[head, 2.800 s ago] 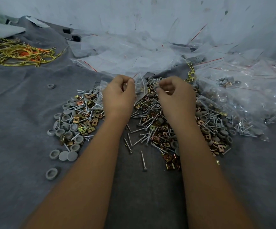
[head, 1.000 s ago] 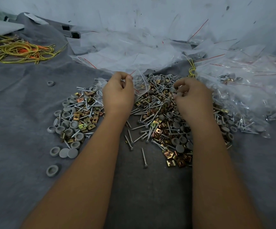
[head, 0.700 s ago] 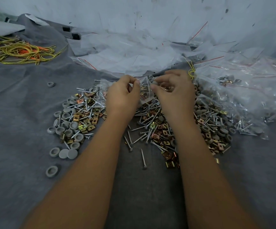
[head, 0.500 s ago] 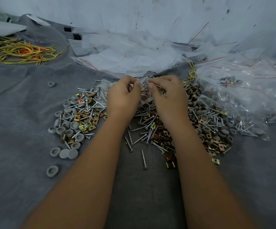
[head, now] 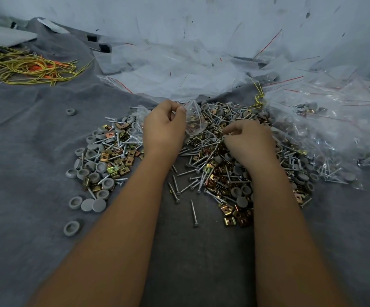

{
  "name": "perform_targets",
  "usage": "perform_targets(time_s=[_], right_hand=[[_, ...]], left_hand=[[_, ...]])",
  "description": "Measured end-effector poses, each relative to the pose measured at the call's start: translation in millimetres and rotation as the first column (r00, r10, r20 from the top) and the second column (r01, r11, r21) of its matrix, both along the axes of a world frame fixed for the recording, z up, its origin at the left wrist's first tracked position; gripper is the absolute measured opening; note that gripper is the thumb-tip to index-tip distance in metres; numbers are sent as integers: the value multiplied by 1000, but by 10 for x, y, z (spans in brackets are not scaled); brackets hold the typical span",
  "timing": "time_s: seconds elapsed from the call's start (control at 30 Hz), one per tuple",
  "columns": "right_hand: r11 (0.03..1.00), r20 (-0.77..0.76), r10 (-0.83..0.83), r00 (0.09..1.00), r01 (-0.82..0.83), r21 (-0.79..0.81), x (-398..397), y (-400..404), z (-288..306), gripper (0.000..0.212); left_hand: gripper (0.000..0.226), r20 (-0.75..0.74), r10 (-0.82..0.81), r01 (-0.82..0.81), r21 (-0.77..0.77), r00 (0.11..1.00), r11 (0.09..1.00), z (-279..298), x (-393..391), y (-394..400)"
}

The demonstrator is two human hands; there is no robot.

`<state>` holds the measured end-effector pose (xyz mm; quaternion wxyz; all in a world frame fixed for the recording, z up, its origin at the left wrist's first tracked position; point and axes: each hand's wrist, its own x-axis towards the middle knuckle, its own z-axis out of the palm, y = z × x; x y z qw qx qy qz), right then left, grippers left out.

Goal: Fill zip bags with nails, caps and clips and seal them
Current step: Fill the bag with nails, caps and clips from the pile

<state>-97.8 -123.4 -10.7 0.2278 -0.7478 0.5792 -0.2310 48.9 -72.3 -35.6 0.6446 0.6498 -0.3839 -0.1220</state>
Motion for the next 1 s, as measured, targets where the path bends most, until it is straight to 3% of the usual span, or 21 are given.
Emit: perform_targets(time_s=[0.23,0.5,0.67,0.73,0.8,0.87,1.0], right_hand=[[998,-71,60,996,-62,-22,-29,16,23,19],[988,-124,56,991,-72,-134,-13,68,48,19],[957,2,-65,998,63,-283,-15,55,30,21],[951,128,-60,990,96,-295,-11,61,38,18],[956,321,49,946,49,-290,26,82,55,13],[940,416,174,893,-26,-339,94,110,60,8],[889,333,297,895,-132,-439,220,137,-5,12]], left_hand=[[23,-28,-5,5,-3,1000,1000,-9,-4,-8],[22,-30,1,-1,6,1000,1000,6,-6,-6],[21,-38,-5,5,-1,999,1000,11,-6,1],[20,-42,-15,15,-7,999,1000,9,-4,4],[19,-45,-36,36,-10,998,999,3,-4,12],[17,-61,-62,60,-29,996,998,2,-9,25],[17,-52,-74,71,-59,996,996,1,-12,32]])
